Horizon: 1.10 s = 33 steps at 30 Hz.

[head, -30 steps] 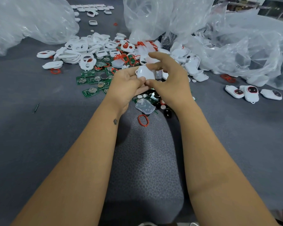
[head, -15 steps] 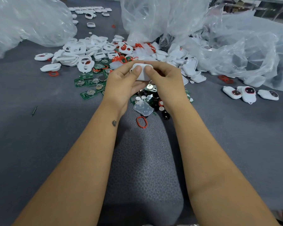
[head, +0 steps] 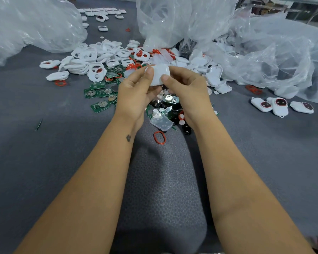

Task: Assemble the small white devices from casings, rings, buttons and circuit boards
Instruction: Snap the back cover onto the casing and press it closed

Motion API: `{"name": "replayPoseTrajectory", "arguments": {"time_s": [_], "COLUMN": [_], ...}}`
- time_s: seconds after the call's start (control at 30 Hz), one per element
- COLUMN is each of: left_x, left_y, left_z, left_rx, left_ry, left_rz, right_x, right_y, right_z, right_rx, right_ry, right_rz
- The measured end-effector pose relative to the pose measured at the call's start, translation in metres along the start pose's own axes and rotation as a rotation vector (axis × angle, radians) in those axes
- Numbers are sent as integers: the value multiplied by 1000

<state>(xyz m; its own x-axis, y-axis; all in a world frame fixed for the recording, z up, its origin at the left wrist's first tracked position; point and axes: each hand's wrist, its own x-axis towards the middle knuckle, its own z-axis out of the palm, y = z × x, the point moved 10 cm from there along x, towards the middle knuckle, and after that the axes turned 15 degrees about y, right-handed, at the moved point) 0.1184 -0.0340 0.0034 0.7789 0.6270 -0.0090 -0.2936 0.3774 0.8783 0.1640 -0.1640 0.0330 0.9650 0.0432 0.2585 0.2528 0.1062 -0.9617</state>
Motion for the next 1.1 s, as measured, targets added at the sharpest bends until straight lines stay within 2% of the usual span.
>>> {"name": "replayPoseTrajectory", "arguments": {"time_s": [0.07,0.23,0.47,0.53,0.6,0.67,0.77,0.9,1.1], "left_x": [2,-3,-2,-2,-1,-1,-1,2,-1], "left_y": [-1,-1,8,13,14,12,5,2,1], "left_z": [-1,9,2,0,-1,1,5,0,5], "left_rx": [-31,80,193,274,326,363,422,305,334], "left_ry": [8,-111,-28,2,13,-4,-32,3,-35], "left_rz": [-23,31,197,276,309,306,260,158,162], "right_x": [0,5,4,3,2,1,3,2,-4], "right_y": [0,1,-1,7,14,15,11,4,-9], "right_z": [-1,-13,-10,-6,-3,-2,-8,-11,-7], "right_rx": [-35,-61,-49,-82,-12,39,-36,-8,-27], "right_ry": [3,88,48,28,5,-4,29,53,30], "right_rz": [-14,-17,-37,20,127,163,98,77,-12]}}
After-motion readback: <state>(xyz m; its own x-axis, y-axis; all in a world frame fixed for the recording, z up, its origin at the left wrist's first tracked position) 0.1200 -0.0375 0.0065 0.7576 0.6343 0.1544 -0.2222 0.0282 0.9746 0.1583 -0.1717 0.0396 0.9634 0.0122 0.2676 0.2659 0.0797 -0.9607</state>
